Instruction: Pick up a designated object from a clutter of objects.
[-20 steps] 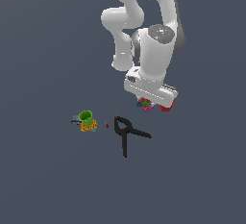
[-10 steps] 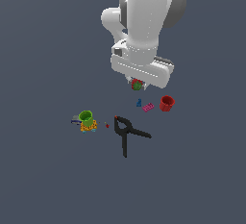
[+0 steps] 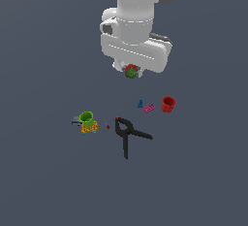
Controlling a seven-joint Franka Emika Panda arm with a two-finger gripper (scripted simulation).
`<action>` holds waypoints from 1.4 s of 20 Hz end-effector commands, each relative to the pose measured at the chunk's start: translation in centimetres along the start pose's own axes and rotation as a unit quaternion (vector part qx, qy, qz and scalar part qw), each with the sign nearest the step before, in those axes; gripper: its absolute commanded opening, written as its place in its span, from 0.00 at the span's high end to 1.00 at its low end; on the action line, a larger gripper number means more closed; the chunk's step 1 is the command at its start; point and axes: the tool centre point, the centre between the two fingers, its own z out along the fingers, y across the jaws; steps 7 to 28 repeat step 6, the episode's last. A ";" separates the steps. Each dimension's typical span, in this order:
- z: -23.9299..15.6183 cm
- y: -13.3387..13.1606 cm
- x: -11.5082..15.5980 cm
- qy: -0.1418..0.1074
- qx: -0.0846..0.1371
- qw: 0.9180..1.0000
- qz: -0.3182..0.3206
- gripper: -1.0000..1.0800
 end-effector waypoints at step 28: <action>-1.4 0.5 0.4 0.000 -0.001 1.000 0.000 1.00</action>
